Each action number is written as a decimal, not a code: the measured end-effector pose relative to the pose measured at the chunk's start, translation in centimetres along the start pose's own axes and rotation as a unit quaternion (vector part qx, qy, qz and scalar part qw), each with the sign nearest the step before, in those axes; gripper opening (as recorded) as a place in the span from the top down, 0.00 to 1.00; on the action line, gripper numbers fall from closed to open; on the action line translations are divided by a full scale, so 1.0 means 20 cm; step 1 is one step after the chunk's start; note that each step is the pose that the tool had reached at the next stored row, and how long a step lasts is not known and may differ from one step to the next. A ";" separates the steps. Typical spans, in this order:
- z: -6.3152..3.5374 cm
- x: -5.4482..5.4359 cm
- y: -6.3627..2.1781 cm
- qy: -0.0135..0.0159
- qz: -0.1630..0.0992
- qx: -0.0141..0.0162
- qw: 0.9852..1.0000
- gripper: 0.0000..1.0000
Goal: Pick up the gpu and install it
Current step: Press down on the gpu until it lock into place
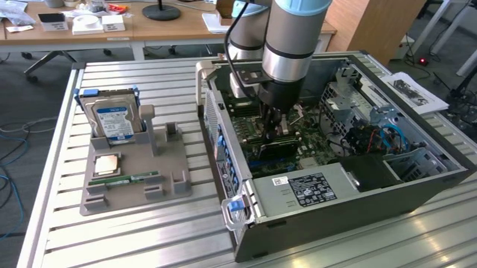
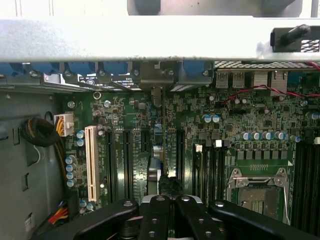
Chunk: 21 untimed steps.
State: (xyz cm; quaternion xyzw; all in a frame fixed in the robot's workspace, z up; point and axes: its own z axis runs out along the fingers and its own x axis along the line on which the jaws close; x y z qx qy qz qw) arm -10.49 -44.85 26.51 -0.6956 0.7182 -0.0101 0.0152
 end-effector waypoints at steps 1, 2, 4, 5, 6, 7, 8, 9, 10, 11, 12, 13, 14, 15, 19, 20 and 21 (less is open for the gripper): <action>0.000 0.00 0.001 0.000 0.000 0.000 1.000 0.89; 0.000 0.00 0.001 0.000 0.000 0.000 1.000 0.89; 0.000 0.00 0.003 0.000 0.000 0.000 1.000 0.89; 0.000 0.00 0.004 0.000 0.000 0.000 1.000 0.89; 0.000 0.00 0.005 0.000 0.000 0.000 1.000 0.89; 0.000 0.00 0.007 0.000 0.000 0.000 1.000 0.89; 0.000 0.00 0.007 0.000 0.000 0.000 1.000 0.89; 0.000 0.00 0.008 0.000 0.000 0.000 1.000 0.89; 0.000 0.00 0.008 0.000 0.000 0.000 1.000 0.89; 0.000 0.00 0.008 0.000 0.000 0.000 1.000 0.89; 0.001 0.00 0.008 0.000 0.000 0.000 1.000 0.89; 0.002 0.00 0.008 0.000 0.000 0.000 1.000 0.89; 0.002 0.00 0.008 0.000 0.000 0.000 1.000 0.89; 0.003 0.00 0.008 0.000 0.000 0.000 1.000 0.89; 0.004 0.00 0.009 0.000 0.000 0.000 1.000 0.89; 0.004 0.00 0.009 -0.001 0.000 0.000 1.000 0.89; 0.005 0.00 0.010 -0.001 0.000 0.000 1.000 0.89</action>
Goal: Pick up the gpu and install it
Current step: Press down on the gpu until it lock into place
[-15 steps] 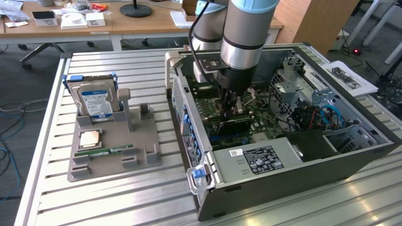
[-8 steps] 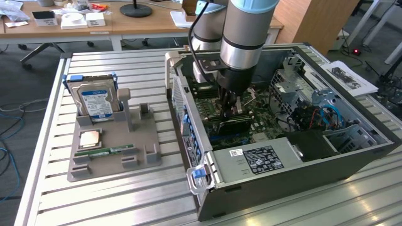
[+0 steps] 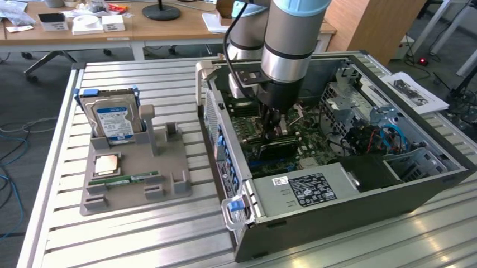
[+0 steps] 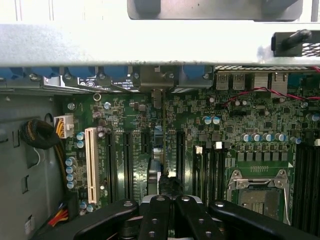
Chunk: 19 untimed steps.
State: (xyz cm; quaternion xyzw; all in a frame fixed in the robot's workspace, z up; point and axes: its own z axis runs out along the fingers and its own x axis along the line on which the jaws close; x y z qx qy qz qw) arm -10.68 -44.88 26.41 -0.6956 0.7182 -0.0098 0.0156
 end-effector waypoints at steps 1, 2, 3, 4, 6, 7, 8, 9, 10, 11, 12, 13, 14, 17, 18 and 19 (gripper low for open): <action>0.001 0.00 0.001 0.000 0.000 0.000 1.000 0.89; 0.001 0.00 0.001 0.000 0.000 0.000 1.000 0.89; 0.001 0.00 0.001 0.000 0.000 0.000 1.000 0.89; 0.001 0.00 0.001 0.000 0.000 0.000 1.000 0.89; 0.001 0.00 0.001 0.000 0.000 0.000 1.000 0.89; 0.001 0.00 0.001 0.000 0.000 0.000 1.000 0.89; 0.001 0.00 0.001 0.000 0.000 0.000 1.000 0.89; 0.001 0.00 0.001 0.000 0.000 0.000 1.000 0.89; 0.001 0.00 0.001 0.000 0.000 0.000 1.000 0.89; 0.001 0.00 0.001 0.000 0.000 0.000 1.000 0.89; 0.001 0.00 0.001 0.000 0.000 0.000 1.000 0.89; 0.001 0.00 0.001 0.000 0.000 0.000 1.000 0.89; 0.001 0.00 0.001 0.000 0.000 0.000 1.000 0.89; 0.002 0.00 -0.004 0.000 0.000 0.000 1.000 0.89; 0.003 0.00 -0.005 0.000 0.000 0.000 1.000 0.89; 0.002 0.00 -0.005 0.000 0.000 0.000 1.000 0.89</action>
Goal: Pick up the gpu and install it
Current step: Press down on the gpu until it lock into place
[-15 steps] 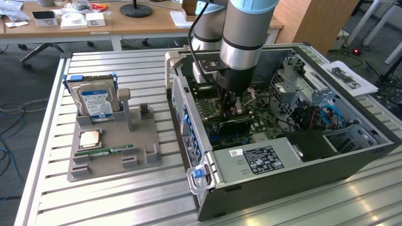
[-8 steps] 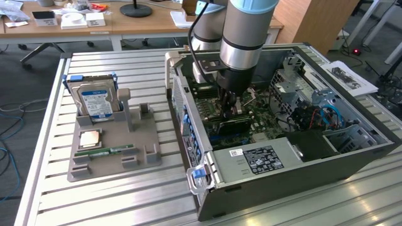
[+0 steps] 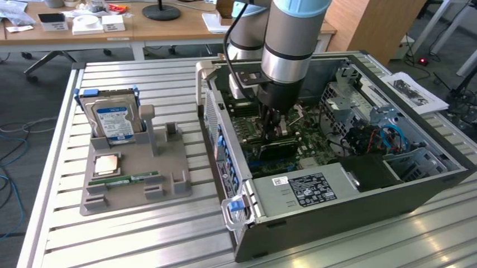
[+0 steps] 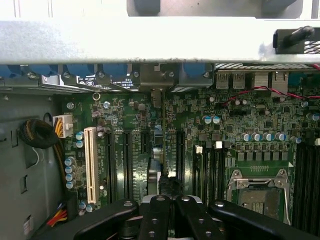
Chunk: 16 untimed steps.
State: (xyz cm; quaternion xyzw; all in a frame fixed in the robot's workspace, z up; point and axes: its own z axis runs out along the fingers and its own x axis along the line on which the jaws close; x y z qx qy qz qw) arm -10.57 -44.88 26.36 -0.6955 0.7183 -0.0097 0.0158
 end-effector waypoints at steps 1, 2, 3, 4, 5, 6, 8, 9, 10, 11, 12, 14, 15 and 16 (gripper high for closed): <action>-0.001 0.00 0.000 0.000 0.000 0.000 1.000 0.89; -0.001 0.00 -0.001 0.000 0.000 0.000 1.000 0.89; -0.001 0.00 -0.001 0.000 0.000 0.000 1.000 0.89; -0.001 0.00 -0.001 0.000 0.000 0.000 1.000 0.89; -0.001 0.00 -0.001 0.000 0.000 0.000 1.000 0.89; -0.001 0.00 -0.001 0.000 0.000 0.000 1.000 0.89; -0.001 0.00 -0.001 0.000 0.000 0.000 1.000 0.89; -0.001 0.00 -0.001 0.000 0.000 0.000 1.000 0.89; -0.001 0.00 -0.001 0.000 0.000 0.000 1.000 0.89; -0.001 0.00 -0.001 0.000 0.000 0.000 1.000 0.89; -0.001 0.00 -0.001 0.000 0.000 0.000 1.000 0.89; -0.002 0.00 -0.001 0.000 0.000 0.000 1.000 0.89; -0.007 0.00 -0.001 0.000 0.000 0.000 1.000 0.89; -0.017 0.00 -0.002 0.000 0.000 0.000 1.000 0.89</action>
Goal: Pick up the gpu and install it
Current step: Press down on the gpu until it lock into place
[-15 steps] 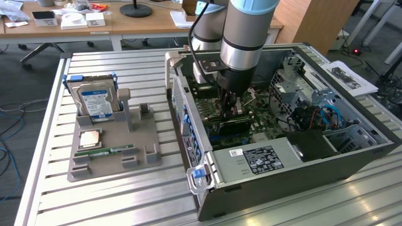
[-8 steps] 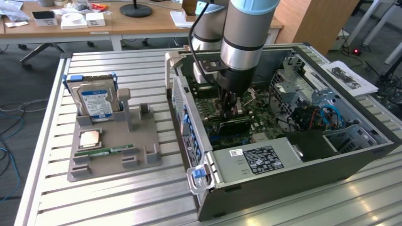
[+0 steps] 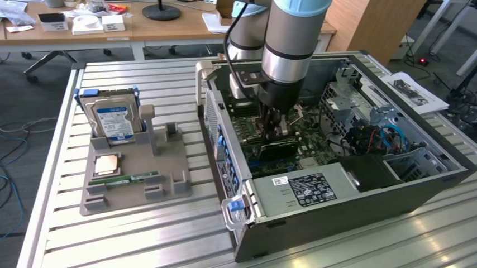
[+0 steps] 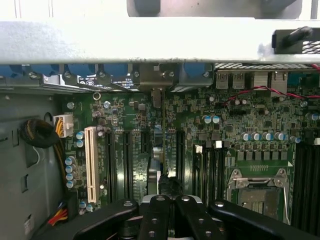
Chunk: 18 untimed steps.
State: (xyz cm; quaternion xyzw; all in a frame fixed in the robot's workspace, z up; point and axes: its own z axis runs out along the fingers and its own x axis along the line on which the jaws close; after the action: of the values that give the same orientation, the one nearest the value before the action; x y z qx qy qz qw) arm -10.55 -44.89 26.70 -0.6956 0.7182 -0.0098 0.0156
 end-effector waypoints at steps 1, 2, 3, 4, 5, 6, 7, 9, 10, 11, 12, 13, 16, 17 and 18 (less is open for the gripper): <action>-0.010 0.00 0.000 0.000 0.000 0.000 1.000 0.89; -0.020 0.00 -0.001 0.000 0.000 0.000 1.000 0.89; -0.027 0.00 -0.001 0.000 0.000 0.000 1.000 0.89; -0.029 0.00 -0.001 0.000 0.000 0.000 1.000 0.89; -0.029 0.00 -0.002 0.000 0.000 0.000 1.000 0.89; -0.029 0.00 -0.004 0.000 0.000 0.000 1.000 0.89; -0.030 0.00 -0.006 0.000 0.000 0.000 1.000 0.89; -0.030 0.00 -0.008 0.000 0.000 0.000 1.000 0.89; -0.029 0.00 -0.010 0.000 0.000 0.000 1.000 0.89; -0.029 0.00 -0.014 0.000 0.000 0.000 1.000 0.89; -0.029 0.00 -0.017 0.000 0.000 0.000 1.000 0.89; -0.029 0.00 -0.021 0.000 0.000 0.000 1.000 0.89; -0.022 0.00 -0.021 0.000 0.000 0.000 1.000 0.89; -0.019 0.00 -0.021 0.000 0.000 0.000 1.000 0.89; -0.015 0.00 -0.021 0.000 0.000 0.000 1.000 0.89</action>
State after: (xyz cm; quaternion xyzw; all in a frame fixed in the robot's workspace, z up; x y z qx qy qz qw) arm -10.14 -44.96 27.03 -0.6956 0.7182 -0.0098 0.0155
